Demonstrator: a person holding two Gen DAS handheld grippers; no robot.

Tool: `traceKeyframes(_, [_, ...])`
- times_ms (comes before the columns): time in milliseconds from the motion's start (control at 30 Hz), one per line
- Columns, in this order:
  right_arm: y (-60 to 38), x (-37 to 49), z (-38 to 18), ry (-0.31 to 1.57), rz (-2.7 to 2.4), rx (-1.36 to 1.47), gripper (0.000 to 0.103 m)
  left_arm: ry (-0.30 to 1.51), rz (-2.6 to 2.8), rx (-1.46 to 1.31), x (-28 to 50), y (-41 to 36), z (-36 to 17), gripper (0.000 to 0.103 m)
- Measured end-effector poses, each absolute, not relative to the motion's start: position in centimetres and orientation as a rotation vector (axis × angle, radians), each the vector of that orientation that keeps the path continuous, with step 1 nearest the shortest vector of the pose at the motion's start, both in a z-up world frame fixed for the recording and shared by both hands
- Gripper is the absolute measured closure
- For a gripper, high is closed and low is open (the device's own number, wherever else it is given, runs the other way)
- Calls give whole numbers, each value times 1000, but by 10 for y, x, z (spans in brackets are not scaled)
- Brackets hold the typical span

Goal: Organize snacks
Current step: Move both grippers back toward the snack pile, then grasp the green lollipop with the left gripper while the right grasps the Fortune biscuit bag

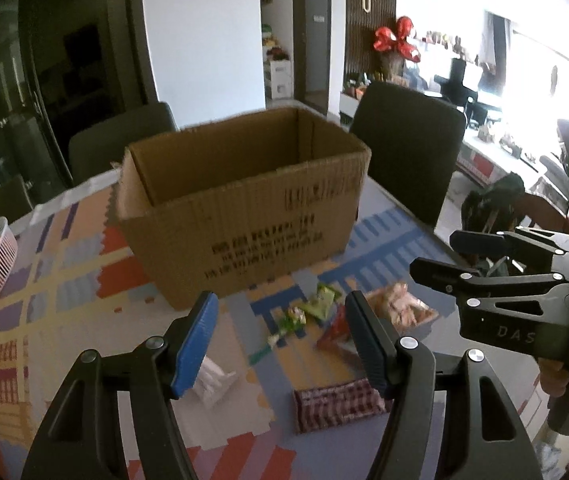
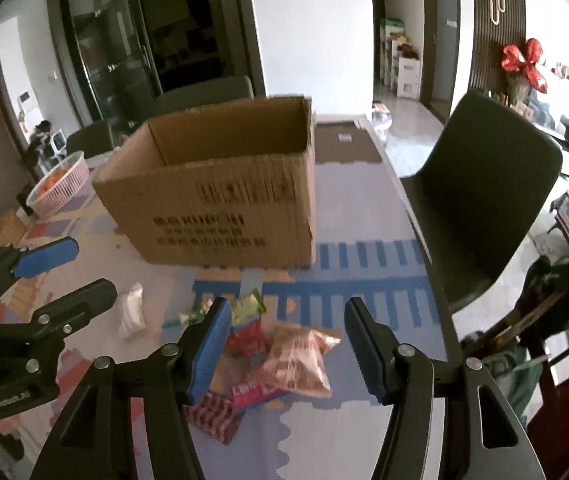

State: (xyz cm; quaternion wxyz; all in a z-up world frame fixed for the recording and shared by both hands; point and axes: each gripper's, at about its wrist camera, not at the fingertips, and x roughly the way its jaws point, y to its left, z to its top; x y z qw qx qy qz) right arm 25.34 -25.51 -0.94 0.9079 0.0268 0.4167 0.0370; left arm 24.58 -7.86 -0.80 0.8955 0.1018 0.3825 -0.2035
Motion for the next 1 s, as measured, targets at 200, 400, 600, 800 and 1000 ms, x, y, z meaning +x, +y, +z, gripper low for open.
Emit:
traceKeyframes(200, [-253, 252, -31, 912, 65, 55, 43, 854, -433, 216, 246, -79, -34, 38])
traceKeyframes(400, [-255, 257, -52, 965, 56, 59, 43, 901, -434, 230, 253, -80, -56, 38])
traceKeyframes(600, [-256, 263, -64, 999, 46, 67, 43, 944, -451, 252, 261, -84, -74, 38])
traceKeyframes(800, [-259, 272, -79, 1045, 43, 89, 43, 985, -465, 268, 275, -90, -91, 39])
traceKeyframes(1000, [-259, 279, -90, 1078, 37, 92, 43, 1004, -472, 267, 292, -95, -101, 40])
